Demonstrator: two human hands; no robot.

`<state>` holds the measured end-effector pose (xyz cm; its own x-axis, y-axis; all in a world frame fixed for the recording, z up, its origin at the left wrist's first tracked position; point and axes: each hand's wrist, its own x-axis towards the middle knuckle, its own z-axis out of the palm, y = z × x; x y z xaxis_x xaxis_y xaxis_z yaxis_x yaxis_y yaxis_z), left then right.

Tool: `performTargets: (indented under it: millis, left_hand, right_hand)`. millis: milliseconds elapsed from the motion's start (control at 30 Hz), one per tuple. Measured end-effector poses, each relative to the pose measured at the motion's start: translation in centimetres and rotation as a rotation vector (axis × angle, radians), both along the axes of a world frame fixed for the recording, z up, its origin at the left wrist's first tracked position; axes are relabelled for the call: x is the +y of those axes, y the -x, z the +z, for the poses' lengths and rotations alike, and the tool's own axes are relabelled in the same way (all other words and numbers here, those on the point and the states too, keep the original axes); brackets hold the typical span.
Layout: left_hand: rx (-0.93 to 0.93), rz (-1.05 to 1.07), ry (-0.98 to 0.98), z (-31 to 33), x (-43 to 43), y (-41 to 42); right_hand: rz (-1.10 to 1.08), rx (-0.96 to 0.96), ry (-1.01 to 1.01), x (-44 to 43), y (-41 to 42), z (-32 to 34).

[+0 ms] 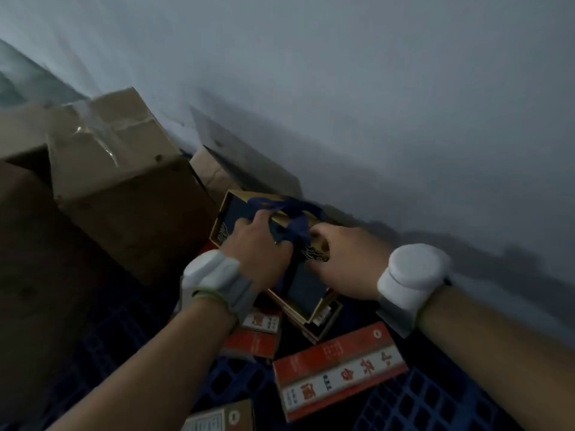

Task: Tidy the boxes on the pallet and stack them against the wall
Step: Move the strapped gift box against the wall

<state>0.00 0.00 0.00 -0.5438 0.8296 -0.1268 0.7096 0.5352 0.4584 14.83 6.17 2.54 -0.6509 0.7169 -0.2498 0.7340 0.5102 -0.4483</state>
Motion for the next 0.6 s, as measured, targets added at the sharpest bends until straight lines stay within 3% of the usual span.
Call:
performTargets:
  millis: [100, 200, 333, 500, 600]
  left_hand:
    - [0.184, -0.079, 0.019, -1.3, 1.7, 0.6]
    - [0.201, -0.074, 0.067, -2.2, 2.1, 0.8]
    - [0.110, -0.065, 0.082, -3.8, 1.1, -0.2]
    - [0.205, -0.102, 0.068, -4.4, 1.6, -0.1]
    - [0.177, -0.127, 0.091, -4.3, 1.6, 0.3]
  right_hand:
    - [0.079, -0.131, -0.273, 0.3, 1.5, -2.0]
    - [0.096, -0.230, -0.475, -1.2, 2.2, -3.9]
    - [0.116, -0.296, -0.562, -3.6, 1.8, -6.6]
    - [0.043, -0.265, -0.764, -3.3, 3.5, -12.1]
    - [0.033, -0.261, -0.760, -2.7, 4.2, -12.9]
